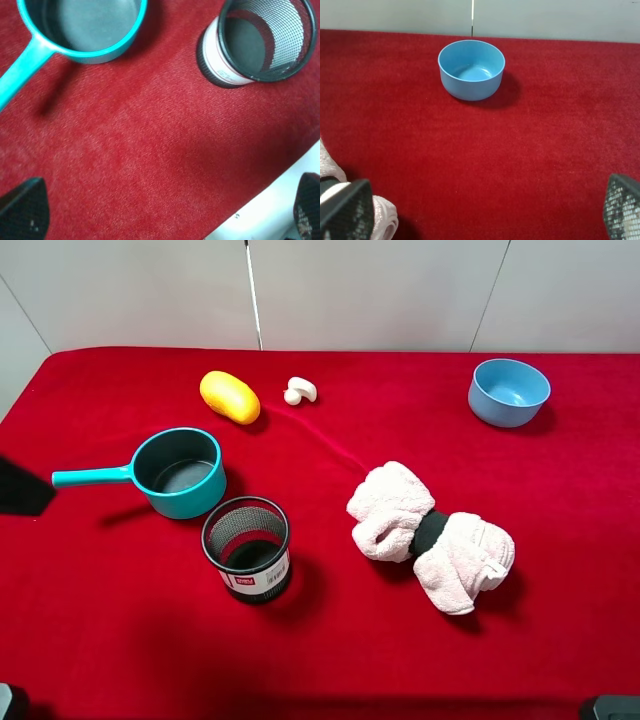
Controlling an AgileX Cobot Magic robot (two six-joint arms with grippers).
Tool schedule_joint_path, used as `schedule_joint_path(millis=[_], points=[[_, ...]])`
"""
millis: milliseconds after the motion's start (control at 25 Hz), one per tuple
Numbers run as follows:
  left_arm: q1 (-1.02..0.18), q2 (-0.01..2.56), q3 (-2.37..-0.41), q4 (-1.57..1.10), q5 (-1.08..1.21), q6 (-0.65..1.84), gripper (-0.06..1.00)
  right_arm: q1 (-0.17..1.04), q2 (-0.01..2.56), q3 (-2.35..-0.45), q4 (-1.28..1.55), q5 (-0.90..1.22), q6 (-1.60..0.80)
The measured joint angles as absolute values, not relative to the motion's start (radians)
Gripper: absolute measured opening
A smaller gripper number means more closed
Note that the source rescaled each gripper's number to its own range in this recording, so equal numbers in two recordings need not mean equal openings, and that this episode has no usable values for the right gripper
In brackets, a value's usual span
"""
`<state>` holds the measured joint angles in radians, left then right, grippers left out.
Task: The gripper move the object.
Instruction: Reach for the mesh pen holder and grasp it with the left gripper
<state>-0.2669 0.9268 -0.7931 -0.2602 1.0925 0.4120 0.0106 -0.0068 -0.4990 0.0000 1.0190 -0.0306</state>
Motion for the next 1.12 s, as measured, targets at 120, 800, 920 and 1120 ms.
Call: schedule_joint_path(millis=[120, 800, 920, 1120], points=[[-0.317, 1.006, -0.830, -0.258, 1.082, 0.412, 0.98, 0.011, -0.007, -0.499, 0.000, 1.019, -0.031], [-0.622, 1.365, -1.053, -0.196, 1.063, 0.403, 0.96, 0.011, -0.007, -0.499, 0.000, 1.019, -0.031], [-0.665, 1.414, -1.085, -0.187, 1.063, 0.403, 0.96, 0.011, -0.007, -0.499, 0.000, 1.019, -0.031], [-0.745, 1.492, -1.126, -0.159, 1.062, 0.403, 0.95, 0.011, -0.007, -0.499, 0.000, 1.019, -0.031]])
